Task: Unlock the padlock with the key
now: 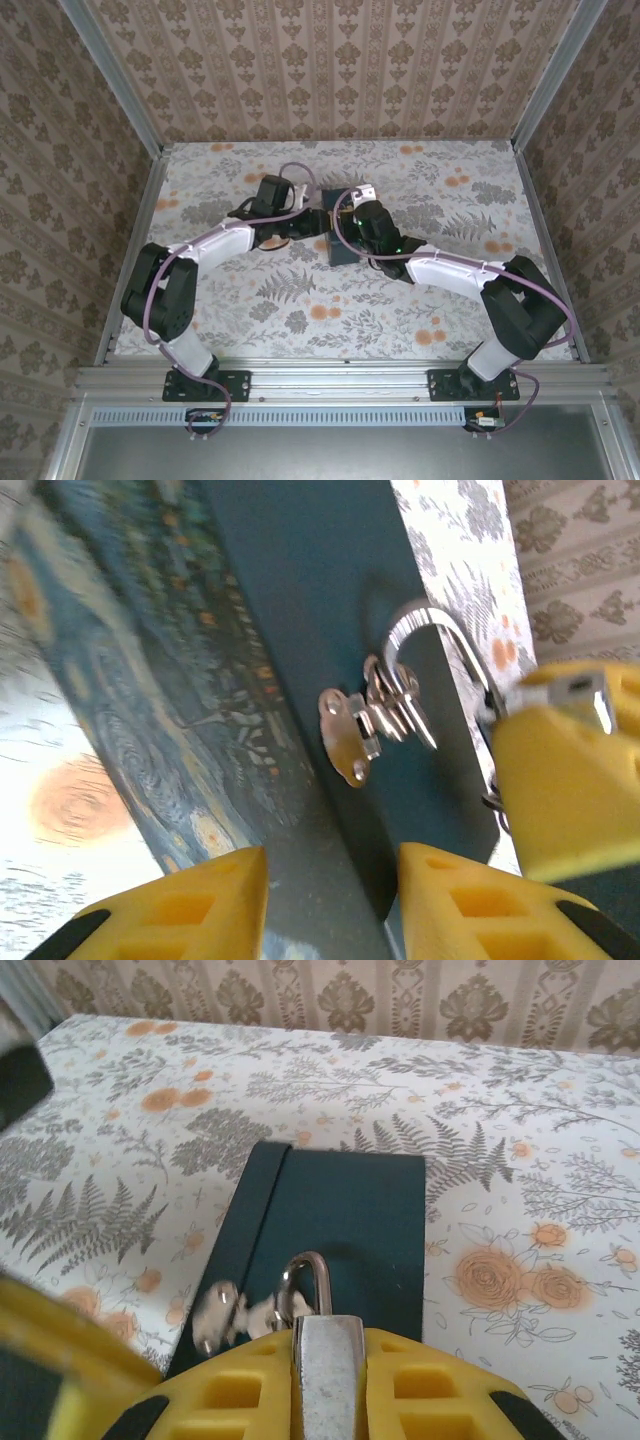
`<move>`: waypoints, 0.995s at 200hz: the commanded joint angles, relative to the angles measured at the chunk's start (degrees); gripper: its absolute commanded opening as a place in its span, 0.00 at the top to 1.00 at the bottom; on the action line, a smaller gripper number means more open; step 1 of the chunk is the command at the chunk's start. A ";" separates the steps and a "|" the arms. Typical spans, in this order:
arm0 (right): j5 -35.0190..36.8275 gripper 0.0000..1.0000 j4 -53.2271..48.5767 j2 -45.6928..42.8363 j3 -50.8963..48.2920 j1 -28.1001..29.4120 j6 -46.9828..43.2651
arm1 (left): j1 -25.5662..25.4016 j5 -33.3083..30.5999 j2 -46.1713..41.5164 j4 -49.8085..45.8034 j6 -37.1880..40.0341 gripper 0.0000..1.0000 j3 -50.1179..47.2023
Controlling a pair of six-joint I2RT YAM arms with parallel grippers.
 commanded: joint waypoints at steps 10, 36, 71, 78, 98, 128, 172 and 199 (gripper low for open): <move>7.56 1.00 -1.68 1.33 4.28 -0.36 4.01 | -2.92 -0.76 -0.83 -1.67 -3.45 0.62 -1.48; 5.37 1.00 -2.43 2.51 5.14 -1.72 6.56 | -2.60 -1.03 -0.30 0.25 -4.97 0.63 -3.03; 0.89 1.00 0.71 3.97 4.43 -5.03 10.19 | -1.81 -0.53 -1.19 0.70 -4.95 0.63 -4.28; -0.59 1.00 1.03 4.51 4.87 -5.78 11.16 | -1.72 -0.66 -1.28 0.65 -5.07 0.63 -4.43; -4.29 1.00 2.03 5.62 5.76 -7.63 14.18 | -1.46 -0.92 -1.61 0.91 -5.42 0.63 -5.13; -7.82 1.00 3.30 4.39 6.16 -9.08 18.73 | -0.67 -1.31 -2.20 1.03 -5.65 0.63 -5.69; -5.67 1.00 -2.42 1.13 7.05 -10.66 16.98 | 1.90 -0.88 -4.65 1.05 -6.22 0.61 -6.28; -7.62 1.00 -5.08 -3.17 0.23 -15.33 17.41 | 4.17 1.98 -6.84 0.85 -6.07 0.56 -4.94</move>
